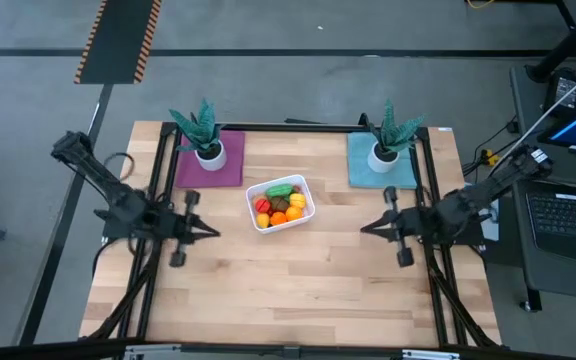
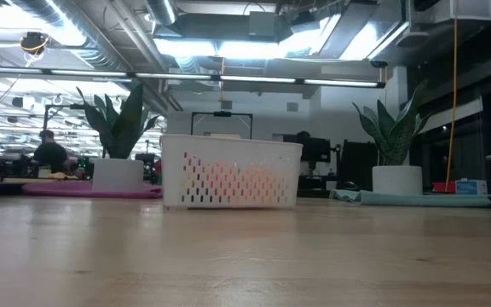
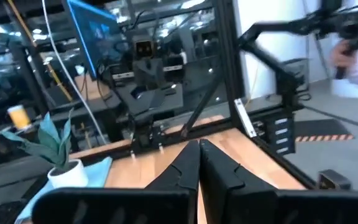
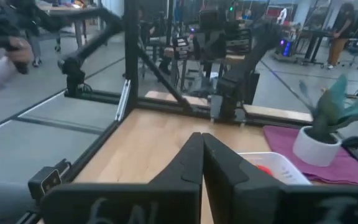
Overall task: Pick and placing Produce into tupperware
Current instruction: Return to Home Position
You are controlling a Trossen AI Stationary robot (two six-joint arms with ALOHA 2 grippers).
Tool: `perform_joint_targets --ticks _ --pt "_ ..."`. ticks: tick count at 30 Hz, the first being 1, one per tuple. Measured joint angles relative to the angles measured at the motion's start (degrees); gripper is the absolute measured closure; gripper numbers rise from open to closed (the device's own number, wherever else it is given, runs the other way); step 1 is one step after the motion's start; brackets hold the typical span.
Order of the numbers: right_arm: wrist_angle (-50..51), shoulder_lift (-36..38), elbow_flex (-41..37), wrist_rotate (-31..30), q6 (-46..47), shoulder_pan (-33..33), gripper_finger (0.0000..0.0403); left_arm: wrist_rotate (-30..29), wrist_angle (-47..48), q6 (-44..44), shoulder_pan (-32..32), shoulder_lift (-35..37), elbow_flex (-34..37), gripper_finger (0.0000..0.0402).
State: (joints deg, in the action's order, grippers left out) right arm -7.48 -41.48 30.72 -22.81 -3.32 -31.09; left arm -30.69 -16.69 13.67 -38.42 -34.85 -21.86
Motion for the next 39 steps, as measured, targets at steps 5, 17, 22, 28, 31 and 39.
perform_joint_targets --ticks 5,17,22,28,31,39 --pt "9.8 9.6 0.0 0.0 -1.7 0.0 0.0386 -0.3 12.0 -1.5 -0.4 11.7 2.2 0.0397" --pt "18.9 21.6 -1.9 0.0 -1.6 0.0 0.0391 -0.3 27.9 -3.9 0.3 29.1 4.7 0.0399" --pt "12.9 25.8 -12.1 0.0 -0.2 0.0 0.0392 0.5 28.7 -3.9 0.3 34.5 8.7 0.0397" --pt "4.4 30.6 -20.1 0.0 -1.1 0.1 0.0392 0.8 20.7 -2.8 1.0 34.7 17.7 0.0398" --pt "4.3 32.2 -22.3 0.0 0.3 0.1 0.0392 0.9 17.4 -2.5 1.5 34.7 19.8 0.0397" --pt "2.1 33.1 -25.7 0.0 0.3 0.2 0.0392 10.6 13.1 0.5 5.3 34.7 21.4 0.0397"
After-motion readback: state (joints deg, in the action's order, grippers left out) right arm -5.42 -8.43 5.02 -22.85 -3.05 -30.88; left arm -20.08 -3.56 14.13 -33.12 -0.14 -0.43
